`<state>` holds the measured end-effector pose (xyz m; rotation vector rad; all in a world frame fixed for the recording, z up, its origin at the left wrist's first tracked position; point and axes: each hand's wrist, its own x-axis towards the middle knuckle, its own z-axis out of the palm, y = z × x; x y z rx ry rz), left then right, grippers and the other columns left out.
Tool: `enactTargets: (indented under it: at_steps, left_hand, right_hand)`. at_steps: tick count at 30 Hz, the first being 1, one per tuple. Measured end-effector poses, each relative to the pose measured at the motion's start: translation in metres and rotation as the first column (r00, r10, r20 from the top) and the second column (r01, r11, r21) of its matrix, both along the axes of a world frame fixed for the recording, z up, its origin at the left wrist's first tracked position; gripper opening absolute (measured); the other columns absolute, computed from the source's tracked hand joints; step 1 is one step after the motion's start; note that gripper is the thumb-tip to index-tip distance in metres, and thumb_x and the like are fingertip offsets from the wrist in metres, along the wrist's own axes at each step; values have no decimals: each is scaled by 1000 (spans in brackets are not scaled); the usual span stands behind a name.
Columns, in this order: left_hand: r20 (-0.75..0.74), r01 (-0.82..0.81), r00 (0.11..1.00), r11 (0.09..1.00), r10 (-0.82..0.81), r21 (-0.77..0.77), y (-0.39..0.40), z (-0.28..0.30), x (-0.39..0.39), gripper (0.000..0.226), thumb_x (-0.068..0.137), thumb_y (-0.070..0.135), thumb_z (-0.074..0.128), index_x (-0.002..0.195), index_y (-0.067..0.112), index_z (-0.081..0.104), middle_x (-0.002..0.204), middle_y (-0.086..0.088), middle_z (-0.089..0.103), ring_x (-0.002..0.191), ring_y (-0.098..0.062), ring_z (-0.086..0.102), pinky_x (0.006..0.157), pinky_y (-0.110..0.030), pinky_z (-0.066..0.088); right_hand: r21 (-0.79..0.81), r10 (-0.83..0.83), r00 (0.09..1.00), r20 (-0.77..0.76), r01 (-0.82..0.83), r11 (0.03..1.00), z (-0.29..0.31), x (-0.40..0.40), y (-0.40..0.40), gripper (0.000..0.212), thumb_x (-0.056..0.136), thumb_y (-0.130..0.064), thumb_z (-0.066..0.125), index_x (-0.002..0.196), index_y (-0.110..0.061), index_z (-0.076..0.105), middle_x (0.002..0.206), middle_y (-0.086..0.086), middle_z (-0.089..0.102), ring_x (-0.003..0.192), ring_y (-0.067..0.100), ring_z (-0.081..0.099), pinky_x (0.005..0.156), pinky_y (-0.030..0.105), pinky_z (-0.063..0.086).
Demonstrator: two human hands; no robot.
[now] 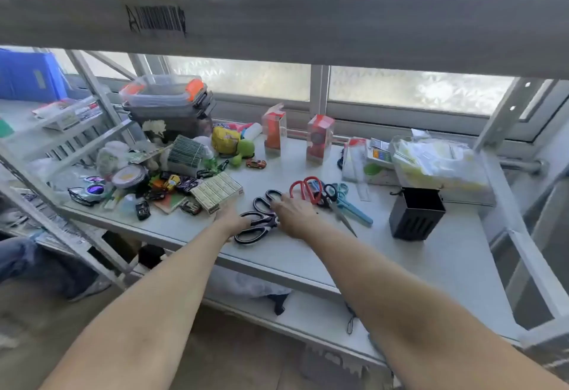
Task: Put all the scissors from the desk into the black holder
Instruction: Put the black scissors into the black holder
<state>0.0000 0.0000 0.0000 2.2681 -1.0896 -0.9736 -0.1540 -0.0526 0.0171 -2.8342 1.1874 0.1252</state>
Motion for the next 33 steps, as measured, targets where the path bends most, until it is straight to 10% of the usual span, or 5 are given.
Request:
enactTargets:
  at_steps: [9, 13, 19, 27, 33]
  left_hand:
    - [124, -62, 991, 991, 47, 121, -15, -19, 11, 46, 91, 20, 61, 130, -3, 52, 130, -21, 58, 112, -37, 60, 81, -48, 61]
    - [-54, -155, 985, 982, 162, 109, -22, -29, 15, 33, 93, 17, 59, 121, -1, 55, 123, -21, 58, 111, -38, 60, 86, -50, 59]
    - [-391, -297, 876, 955, 281, 21, -28, -27, 22, 11, 96, 17, 56, 98, 7, 60, 78, -9, 58, 63, -19, 52, 55, -27, 44]
    - [-618, -17, 770, 963, -160, -269, -43, 49, -7, 23, 92, 28, 66, 91, 5, 68, 80, -12, 71, 53, -11, 70, 49, -22, 58]
    - [-711, 64, 592, 901, -380, -429, -65, 91, -55, 40, 78, 52, 70, 83, 12, 71, 71, -1, 71, 55, -8, 64, 52, -18, 54]
  right_hand:
    - [-8, -64, 997, -36, 64, 998, -22, 16, -3, 34, 94, 2, 47, 127, -4, 50, 127, 17, 50, 112, 35, 61, 82, 41, 51]
    - [-9, -53, 998, -21, 52, 999, -36, 18, -3, 36, 93, 5, 47, 128, -1, 47, 128, 17, 47, 114, 31, 58, 89, 41, 54]
    - [-77, -34, 997, 75, 40, 996, -38, 4, -3, 33, 91, 8, 47, 123, 1, 47, 125, 21, 47, 100, 37, 64, 70, 41, 51]
    - [-142, -140, 922, 362, 203, 969, -21, -30, -8, 39, 85, -8, 52, 123, 1, 48, 118, 20, 51, 94, 38, 60, 70, 41, 50]
    - [-36, -262, 694, 671, 384, 923, 11, -76, -16, 25, 85, -6, 59, 107, 1, 49, 106, 19, 47, 71, 35, 56, 57, 39, 36]
